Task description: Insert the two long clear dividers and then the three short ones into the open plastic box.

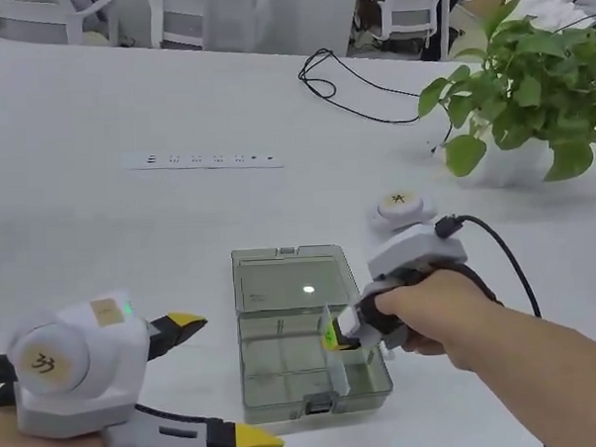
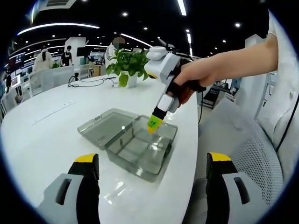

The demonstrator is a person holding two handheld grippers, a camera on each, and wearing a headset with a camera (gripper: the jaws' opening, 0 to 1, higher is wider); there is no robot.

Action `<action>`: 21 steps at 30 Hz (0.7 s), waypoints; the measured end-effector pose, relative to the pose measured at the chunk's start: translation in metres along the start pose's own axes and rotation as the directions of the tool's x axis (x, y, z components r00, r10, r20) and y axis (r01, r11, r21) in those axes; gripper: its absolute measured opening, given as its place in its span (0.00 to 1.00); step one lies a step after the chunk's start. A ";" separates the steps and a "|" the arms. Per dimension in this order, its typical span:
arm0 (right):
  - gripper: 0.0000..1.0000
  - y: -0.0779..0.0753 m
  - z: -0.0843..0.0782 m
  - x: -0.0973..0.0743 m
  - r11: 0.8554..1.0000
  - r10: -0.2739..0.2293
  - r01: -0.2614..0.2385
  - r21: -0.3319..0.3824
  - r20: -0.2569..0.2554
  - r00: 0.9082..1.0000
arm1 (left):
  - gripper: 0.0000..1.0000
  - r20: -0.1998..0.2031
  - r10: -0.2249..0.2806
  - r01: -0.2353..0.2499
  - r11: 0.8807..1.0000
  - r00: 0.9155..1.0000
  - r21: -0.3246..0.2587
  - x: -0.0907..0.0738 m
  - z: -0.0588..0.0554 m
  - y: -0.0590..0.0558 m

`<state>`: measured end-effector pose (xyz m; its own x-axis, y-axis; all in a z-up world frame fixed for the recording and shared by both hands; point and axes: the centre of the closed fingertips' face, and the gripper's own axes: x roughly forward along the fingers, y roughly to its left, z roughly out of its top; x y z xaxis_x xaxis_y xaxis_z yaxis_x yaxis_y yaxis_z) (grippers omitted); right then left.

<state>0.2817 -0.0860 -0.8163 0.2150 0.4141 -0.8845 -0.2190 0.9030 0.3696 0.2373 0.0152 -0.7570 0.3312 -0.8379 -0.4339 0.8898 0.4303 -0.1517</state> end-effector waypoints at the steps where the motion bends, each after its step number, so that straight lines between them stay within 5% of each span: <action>1: 0.10 0.000 0.000 0.001 1.000 0.001 -0.001 0.000 0.001 1.000 | 0.97 -0.001 0.001 -0.001 1.000 1.000 -0.001 0.000 0.000 0.000; 12: 0.11 0.000 0.000 0.002 0.999 0.041 -0.040 -0.023 0.032 0.999 | 0.97 0.002 0.020 -0.020 1.000 1.000 -0.008 0.000 0.004 0.001; 21: 0.16 0.007 0.005 -0.008 0.993 0.112 -0.108 -0.052 0.094 0.989 | 0.97 -0.007 0.045 -0.045 0.999 0.999 -0.017 -0.005 0.002 0.002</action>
<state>0.2832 -0.0820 -0.8055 0.2780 0.5217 -0.8066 -0.2896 0.8461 0.4474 0.2384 0.0193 -0.7535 0.3690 -0.8153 -0.4463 0.8684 0.4736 -0.1472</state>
